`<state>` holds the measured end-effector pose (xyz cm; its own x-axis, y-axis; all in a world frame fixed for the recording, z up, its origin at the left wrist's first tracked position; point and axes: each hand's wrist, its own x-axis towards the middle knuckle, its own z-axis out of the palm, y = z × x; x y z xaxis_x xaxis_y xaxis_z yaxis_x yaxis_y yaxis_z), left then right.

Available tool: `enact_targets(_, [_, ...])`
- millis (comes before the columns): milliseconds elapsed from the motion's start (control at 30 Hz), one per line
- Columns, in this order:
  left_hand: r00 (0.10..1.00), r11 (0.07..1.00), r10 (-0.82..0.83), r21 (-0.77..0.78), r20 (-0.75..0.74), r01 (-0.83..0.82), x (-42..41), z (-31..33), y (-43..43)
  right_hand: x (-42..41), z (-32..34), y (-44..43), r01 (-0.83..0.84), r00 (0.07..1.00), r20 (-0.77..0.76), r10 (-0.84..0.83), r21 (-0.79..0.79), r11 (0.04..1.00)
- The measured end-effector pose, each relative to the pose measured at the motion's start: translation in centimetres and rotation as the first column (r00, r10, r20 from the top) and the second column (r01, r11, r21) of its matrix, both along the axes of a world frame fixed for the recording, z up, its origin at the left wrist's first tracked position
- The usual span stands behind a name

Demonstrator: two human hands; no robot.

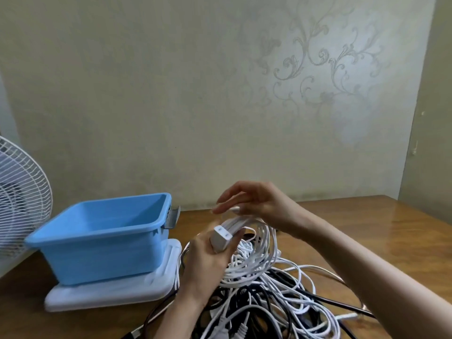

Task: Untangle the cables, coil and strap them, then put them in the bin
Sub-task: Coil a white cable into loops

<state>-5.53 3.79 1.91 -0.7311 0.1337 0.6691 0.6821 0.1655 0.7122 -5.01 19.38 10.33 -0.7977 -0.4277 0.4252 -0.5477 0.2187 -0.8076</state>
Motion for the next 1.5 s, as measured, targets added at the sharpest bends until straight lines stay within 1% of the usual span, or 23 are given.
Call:
enact_targets(67, [0.964, 0.991, 0.096, -0.07, -0.249, -0.117, 0.1, -0.3, 0.3, 0.0, -0.6, 0.3, -0.022, 0.997, 0.075, 0.027, -0.073, 0.997])
enact_targets(133, [0.921, 0.975, 0.2, -0.022, -0.335, -0.22, 0.1, -0.4, 0.6, 0.1, -0.9, 0.5, -0.055, 0.987, 0.138, 0.079, -0.165, 0.985])
enact_targets(200, [0.952, 0.981, 0.193, 0.066, -0.239, -0.183, 0.4, -0.1, 0.8, 0.1, -1.2, 0.5, -0.079, 0.98, 0.157, 0.122, -0.257, 0.963])
enact_targets(333, [0.994, 0.987, -0.054, 0.145, -0.09, 0.067, 1.0, 0.8, 0.5, 0.3, -1.5, -0.2, -0.096, 0.978, 0.136, 0.159, -0.387, 0.917])
enact_targets(533, [0.998, 0.971, 0.031, 0.238, -0.055, -0.017, 1.4, 1.3, 0.4, 0.4, -0.8, -0.9, -0.049, 0.994, 0.063, 0.088, -0.462, 0.885])
enact_targets(633, [0.997, 0.945, -0.062, 0.325, 0.046, 0.044, 1.4, 1.7, 0.6, 0.3, -0.7, -1.4, -0.065, 0.993, 0.054, 0.106, -0.505, 0.861])
enact_targets(733, [0.96, 0.923, -0.198, 0.369, 0.2, 0.114, 1.4, 1.9, 0.2, -0.5, -0.7, -1.0, -0.079, 0.973, 0.136, 0.185, -0.557, 0.827])
enact_targets(800, [0.92, 0.838, -0.326, 0.517, 0.218, 0.174, 1.4, 2.3, -0.3, -1.0, -0.8, -0.8, -0.065, 0.945, 0.257, 0.202, -0.459, 0.886])
enact_targets(867, [0.883, 0.658, -0.449, 0.72, 0.139, 0.221, 1.0, 2.8, -1.0, -1.2, -2.3, -1.2, -0.042, 0.876, 0.448, 0.181, -0.302, 0.952])
enact_targets(900, [0.882, 0.578, -0.458, 0.79, 0.11, 0.202, 0.7, 2.9, -1.4, -1.1, -3.1, -1.6, -0.056, 0.855, 0.493, 0.16, -0.22, 0.974])
enact_targets(933, [0.9, 0.544, -0.422, 0.824, 0.107, 0.157, 0.5, 3.1, -1.7, -1.0, -4.1, -1.8, -0.101, 0.856, 0.492, 0.159, -0.142, 0.985])
enact_targets(1000, [0.947, 0.528, -0.287, 0.849, 0.144, 0.031, 0.2, 3.1, -2.0, -0.6, -5.6, -1.8, -0.221, 0.876, 0.427, 0.222, -0.052, 0.974])
enact_targets(1067, [0.963, 0.533, -0.14, 0.837, 0.23, -0.123, 0.2, 3.1, -1.7, -0.2, -5.3, -0.6, -0.191, 0.901, 0.397, 0.177, -0.005, 0.982])
enact_targets(1133, [0.95, 0.527, -0.011, 0.809, 0.313, -0.26, 0.1, 2.8, -1.6, -0.8, -4.6, 1.3, 0.029, 0.98, 0.188, -0.069, 0.21, 0.977])
enact_targets(1167, [0.939, 0.505, 0.03, 0.805, 0.343, -0.31, 0.0, 2.8, -1.8, -1.2, -4.1, 2.4, 0.204, 0.977, -0.008, -0.215, 0.358, 0.911])
enact_targets(1200, [0.928, 0.471, 0.053, 0.81, 0.369, -0.349, -0.3, 2.9, -2.2, -1.4, -3.4, 3.4, 0.384, 0.923, -0.195, -0.331, 0.424, 0.82])
enact_targets(1233, [0.919, 0.443, 0.059, 0.815, 0.39, -0.374, -0.6, 2.7, -2.7, -1.4, -2.8, 4.6, 0.486, 0.873, -0.261, -0.412, 0.385, 0.785])
enact_targets(1267, [0.913, 0.429, 0.048, 0.817, 0.404, -0.384, -0.9, 2.6, -3.1, -1.3, -2.1, 6.0, 0.483, 0.875, -0.216, -0.434, 0.303, 0.822])
enact_targets(1300, [0.908, 0.434, 0.026, 0.814, 0.418, -0.387, -1.1, 2.6, -3.3, -1.1, -1.3, 7.2, 0.42, 0.907, -0.104, -0.407, 0.208, 0.883])
enact_targets(1367, [0.896, 0.48, -0.037, 0.794, 0.443, -0.373, -1.4, 2.3, -3.1, -0.1, 0.1, 9.3, 0.268, 0.956, 0.12, -0.266, 0.003, 0.963])
enact_targets(1433, [0.881, 0.55, -0.098, 0.763, 0.463, -0.34, -1.4, 2.0, -2.6, 0.5, 1.2, 10.0, 0.185, 0.962, 0.238, -0.137, -0.192, 0.964])
enact_targets(1467, [0.872, 0.59, -0.118, 0.74, 0.475, -0.323, -1.3, 2.0, -2.5, 0.7, 1.6, 9.8, 0.192, 0.958, 0.253, -0.135, -0.218, 0.957])
enact_targets(1500, [0.864, 0.632, -0.127, 0.711, 0.488, -0.309, -1.3, 2.0, -2.4, 0.8, 1.8, 9.3, 0.248, 0.951, 0.227, -0.208, -0.164, 0.955])
